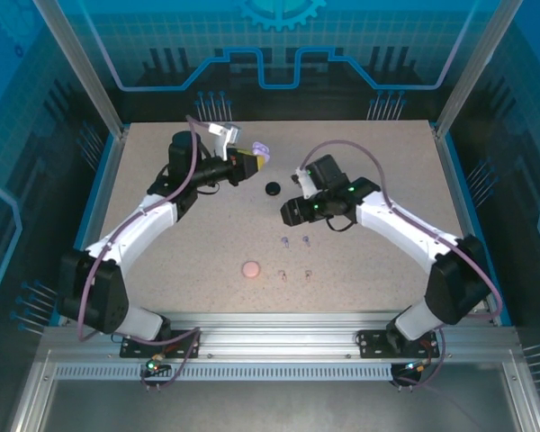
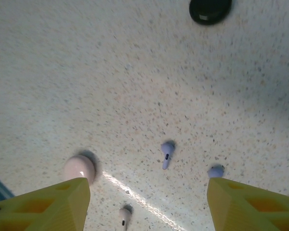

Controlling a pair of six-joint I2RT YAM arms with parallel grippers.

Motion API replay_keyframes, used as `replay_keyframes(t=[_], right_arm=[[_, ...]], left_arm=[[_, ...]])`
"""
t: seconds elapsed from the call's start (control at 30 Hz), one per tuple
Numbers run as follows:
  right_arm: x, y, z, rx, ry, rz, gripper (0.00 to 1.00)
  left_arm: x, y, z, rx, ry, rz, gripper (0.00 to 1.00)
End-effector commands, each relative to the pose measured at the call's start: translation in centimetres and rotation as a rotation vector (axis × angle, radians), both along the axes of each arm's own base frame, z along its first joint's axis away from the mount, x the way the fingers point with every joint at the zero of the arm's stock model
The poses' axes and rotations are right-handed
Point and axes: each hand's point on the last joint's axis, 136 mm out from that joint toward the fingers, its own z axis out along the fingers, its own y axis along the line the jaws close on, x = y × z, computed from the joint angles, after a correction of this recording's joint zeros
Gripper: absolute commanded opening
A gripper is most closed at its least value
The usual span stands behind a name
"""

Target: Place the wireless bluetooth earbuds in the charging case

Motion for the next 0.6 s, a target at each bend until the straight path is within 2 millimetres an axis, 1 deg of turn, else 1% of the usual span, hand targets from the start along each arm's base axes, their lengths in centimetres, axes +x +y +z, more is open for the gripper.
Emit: replay_keyframes(t=[0.0,0.17,0.23,0.4,0.57], right_arm=[[-0.3,-0.1,-3.3,-0.104,0.052,-0.086,0.66],[-0.6,0.6,-6.2,-0.207,0.101,-0.126,0.65],[-0.7,0.8,-7.1,-0.242,0.115,-0.141,0.64],[-0.9,1.2,-9.3,-0.281,0.161,-0.17,0.62],[-0.9,2.1,-10.5,-0.311,0.175,-0.155,0.59]], left_arm=[[-0.7,0.6,3.3,-0.082,-0.155,0.059,0.0],[-1.3,2.5,4.4,-0.179,-0.247,0.172,0.0],[-1.5,2.9,4.6,-0.197,-0.255,0.193,0.0],[-1.8,2.9,4.5,-0.192,-0.258,0.189,0.0],[-1.8,3.3,4.1,-0.173,-0.263,0.212,0.0]])
